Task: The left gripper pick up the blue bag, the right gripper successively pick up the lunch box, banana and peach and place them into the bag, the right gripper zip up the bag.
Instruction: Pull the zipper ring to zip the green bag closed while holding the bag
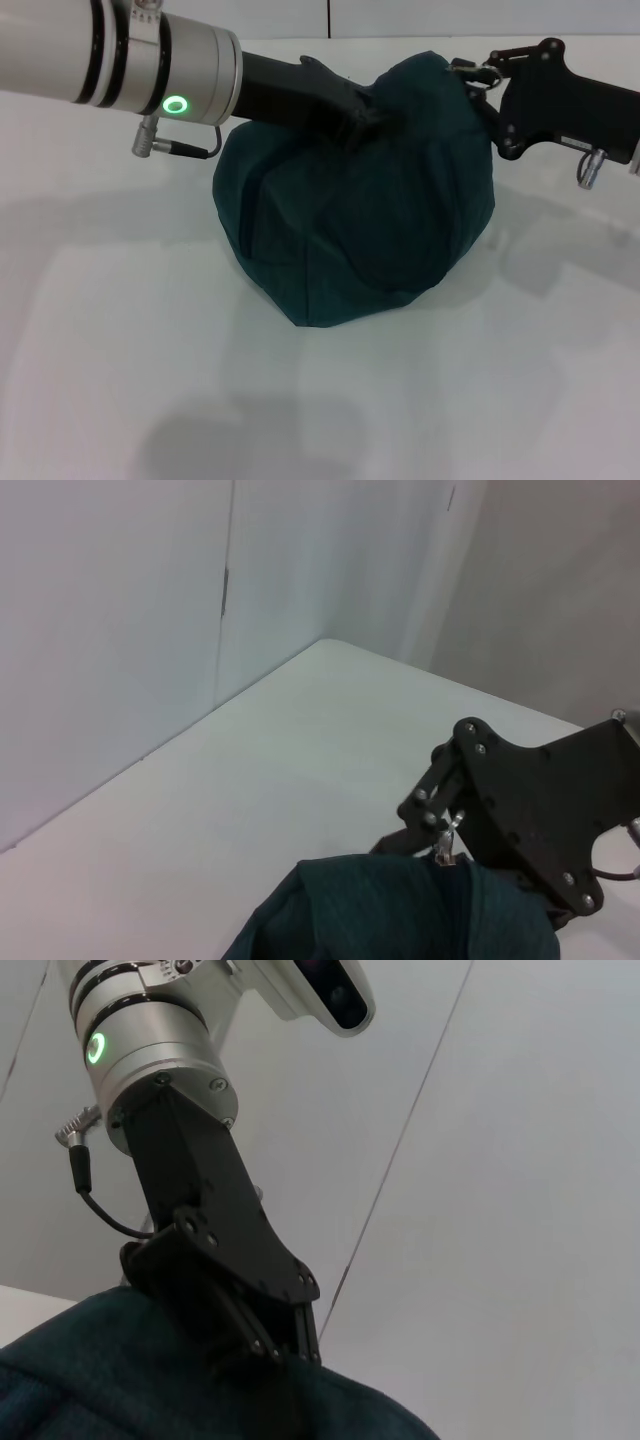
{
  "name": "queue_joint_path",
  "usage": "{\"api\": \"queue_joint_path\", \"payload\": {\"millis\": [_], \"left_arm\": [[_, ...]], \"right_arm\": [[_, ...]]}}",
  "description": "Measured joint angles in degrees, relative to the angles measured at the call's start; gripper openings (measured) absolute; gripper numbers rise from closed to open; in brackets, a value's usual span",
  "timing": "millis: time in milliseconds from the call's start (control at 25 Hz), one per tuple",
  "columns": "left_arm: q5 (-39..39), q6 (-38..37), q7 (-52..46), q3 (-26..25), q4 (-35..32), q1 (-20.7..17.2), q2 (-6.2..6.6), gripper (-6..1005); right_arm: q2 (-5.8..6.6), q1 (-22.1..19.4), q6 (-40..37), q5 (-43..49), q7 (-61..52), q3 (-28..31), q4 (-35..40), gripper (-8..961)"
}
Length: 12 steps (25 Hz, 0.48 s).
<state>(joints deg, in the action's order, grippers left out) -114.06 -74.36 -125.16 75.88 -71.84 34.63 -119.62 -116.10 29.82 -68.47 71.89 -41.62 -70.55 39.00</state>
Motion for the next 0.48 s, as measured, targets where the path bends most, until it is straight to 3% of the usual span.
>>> {"api": "queue_joint_path", "payload": {"millis": [160,480], "left_arm": [[0.0,0.26,0.05,0.03,0.05,0.0,0.0,41],[0.02,0.41,0.09,-0.04,0.21,0.0,0.0,41]], "right_arm": [[0.0,-0.16,0.13,0.0,0.1,-0.03,0.19,94],[0.0,-2.28,-0.05,-0.92,0.14,-0.12,2.51,7]]}}
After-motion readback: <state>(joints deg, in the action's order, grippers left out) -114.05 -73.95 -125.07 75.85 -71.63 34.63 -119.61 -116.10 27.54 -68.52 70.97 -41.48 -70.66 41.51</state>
